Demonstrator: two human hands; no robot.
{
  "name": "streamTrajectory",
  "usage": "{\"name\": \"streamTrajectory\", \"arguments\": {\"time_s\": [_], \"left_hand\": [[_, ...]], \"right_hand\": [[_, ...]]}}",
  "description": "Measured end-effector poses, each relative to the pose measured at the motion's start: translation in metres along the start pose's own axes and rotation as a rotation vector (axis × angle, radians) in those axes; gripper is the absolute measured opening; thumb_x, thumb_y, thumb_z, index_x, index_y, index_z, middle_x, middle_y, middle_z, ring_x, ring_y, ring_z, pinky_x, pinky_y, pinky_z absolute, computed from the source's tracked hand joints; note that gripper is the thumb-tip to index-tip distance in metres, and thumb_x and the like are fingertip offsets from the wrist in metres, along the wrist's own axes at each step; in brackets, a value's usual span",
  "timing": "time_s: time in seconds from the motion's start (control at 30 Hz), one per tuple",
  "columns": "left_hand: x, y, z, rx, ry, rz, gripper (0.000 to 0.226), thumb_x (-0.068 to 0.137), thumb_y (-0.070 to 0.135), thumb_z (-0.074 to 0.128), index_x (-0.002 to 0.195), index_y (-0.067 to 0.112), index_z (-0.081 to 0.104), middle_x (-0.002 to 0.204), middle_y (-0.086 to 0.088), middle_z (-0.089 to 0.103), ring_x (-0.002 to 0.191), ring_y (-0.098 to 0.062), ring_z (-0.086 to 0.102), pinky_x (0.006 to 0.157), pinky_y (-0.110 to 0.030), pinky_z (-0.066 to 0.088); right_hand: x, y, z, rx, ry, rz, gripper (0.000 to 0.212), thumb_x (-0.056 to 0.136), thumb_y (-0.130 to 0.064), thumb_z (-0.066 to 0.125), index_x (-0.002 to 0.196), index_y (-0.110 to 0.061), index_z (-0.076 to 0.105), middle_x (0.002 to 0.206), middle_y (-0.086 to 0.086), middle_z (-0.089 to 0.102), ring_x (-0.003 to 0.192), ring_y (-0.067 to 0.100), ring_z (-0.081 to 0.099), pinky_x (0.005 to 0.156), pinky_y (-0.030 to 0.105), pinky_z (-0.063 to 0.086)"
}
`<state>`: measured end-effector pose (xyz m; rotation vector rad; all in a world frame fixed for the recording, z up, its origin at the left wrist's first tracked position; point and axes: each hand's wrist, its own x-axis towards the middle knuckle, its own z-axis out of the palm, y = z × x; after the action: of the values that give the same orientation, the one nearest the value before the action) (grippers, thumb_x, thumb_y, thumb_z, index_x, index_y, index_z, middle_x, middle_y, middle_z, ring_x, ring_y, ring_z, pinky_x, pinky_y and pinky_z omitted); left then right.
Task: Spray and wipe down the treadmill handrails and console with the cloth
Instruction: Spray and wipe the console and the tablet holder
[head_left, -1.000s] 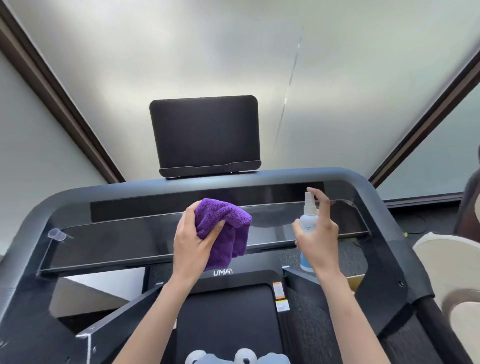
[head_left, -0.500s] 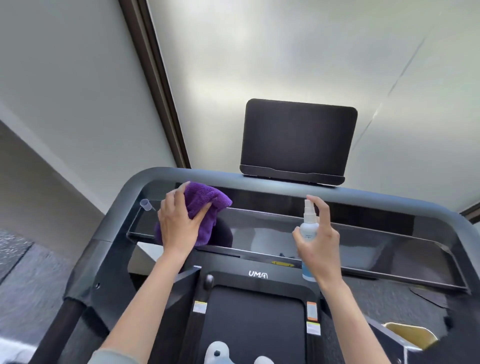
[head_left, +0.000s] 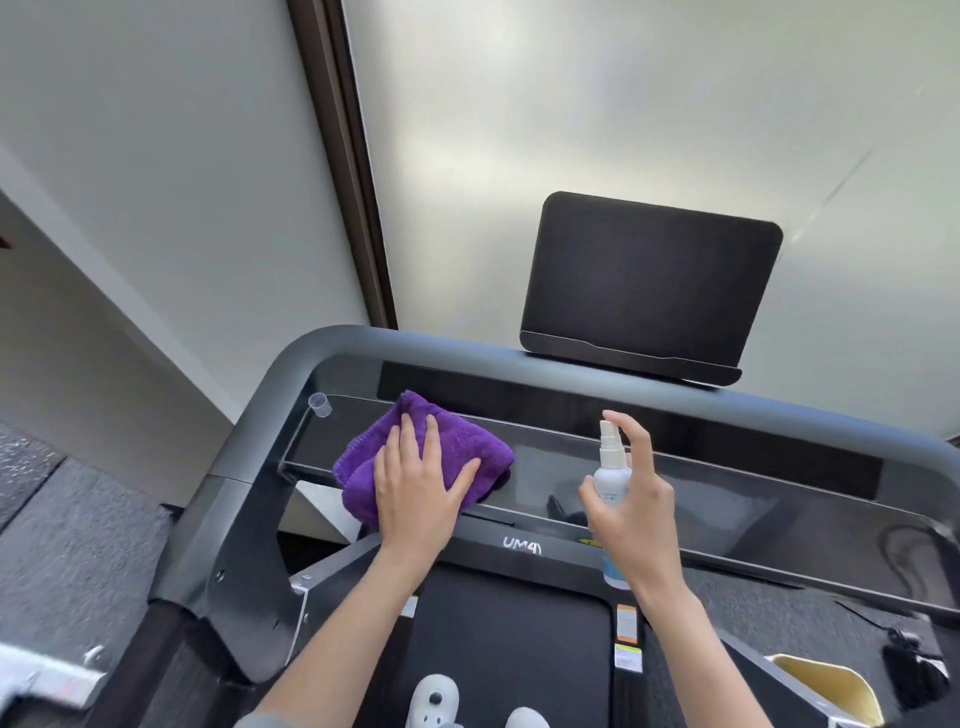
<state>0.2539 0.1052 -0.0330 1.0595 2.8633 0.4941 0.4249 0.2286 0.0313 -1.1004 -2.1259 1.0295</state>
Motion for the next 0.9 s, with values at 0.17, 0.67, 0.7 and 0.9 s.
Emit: {"name": "streamTrajectory", "arguments": {"time_s": [0.17, 0.67, 0.7, 0.9], "left_hand": [[0.015, -0.005, -0.001, -0.024, -0.021, -0.074, 0.097, 0.087, 0.075, 0.027, 0.152, 0.004, 0.026, 0.156, -0.023, 0.024, 0.146, -0.034, 0.024, 0.118, -0.041, 0.017], [0.005, 0.045, 0.018, -0.049, -0.065, -0.004, 0.1, 0.083, 0.076, 0.025, 0.145, -0.001, 0.039, 0.148, -0.027, 0.038, 0.135, -0.036, 0.043, 0.109, -0.044, 0.038], [0.005, 0.045, 0.019, -0.041, -0.066, -0.005, 0.102, 0.082, 0.077, 0.025, 0.145, -0.001, 0.038, 0.149, -0.026, 0.037, 0.137, -0.036, 0.041, 0.111, -0.044, 0.035], [0.073, 0.017, 0.009, -0.023, 0.037, -0.05, 0.103, 0.084, 0.072, 0.026, 0.152, -0.003, 0.01, 0.158, -0.029, 0.003, 0.149, -0.037, 0.006, 0.122, -0.043, 0.009]], "right_hand": [[0.0, -0.001, 0.008, 0.01, -0.008, 0.007, 0.075, 0.08, 0.005, 0.062, 0.13, -0.047, 0.042, 0.054, 0.006, 0.053, 0.05, 0.024, 0.05, 0.055, 0.031, 0.051], [-0.01, 0.005, 0.0, 0.023, 0.026, 0.028, 0.076, 0.08, 0.006, 0.064, 0.13, -0.047, 0.041, 0.057, 0.007, 0.055, 0.053, 0.03, 0.052, 0.059, 0.042, 0.054], [-0.01, 0.005, 0.001, 0.023, 0.022, 0.032, 0.076, 0.08, 0.005, 0.064, 0.13, -0.047, 0.041, 0.057, 0.007, 0.055, 0.053, 0.03, 0.052, 0.059, 0.042, 0.053], [-0.002, -0.001, 0.009, 0.017, 0.021, 0.017, 0.075, 0.08, 0.005, 0.062, 0.129, -0.047, 0.041, 0.054, 0.003, 0.052, 0.05, 0.022, 0.047, 0.057, 0.033, 0.051]]}}
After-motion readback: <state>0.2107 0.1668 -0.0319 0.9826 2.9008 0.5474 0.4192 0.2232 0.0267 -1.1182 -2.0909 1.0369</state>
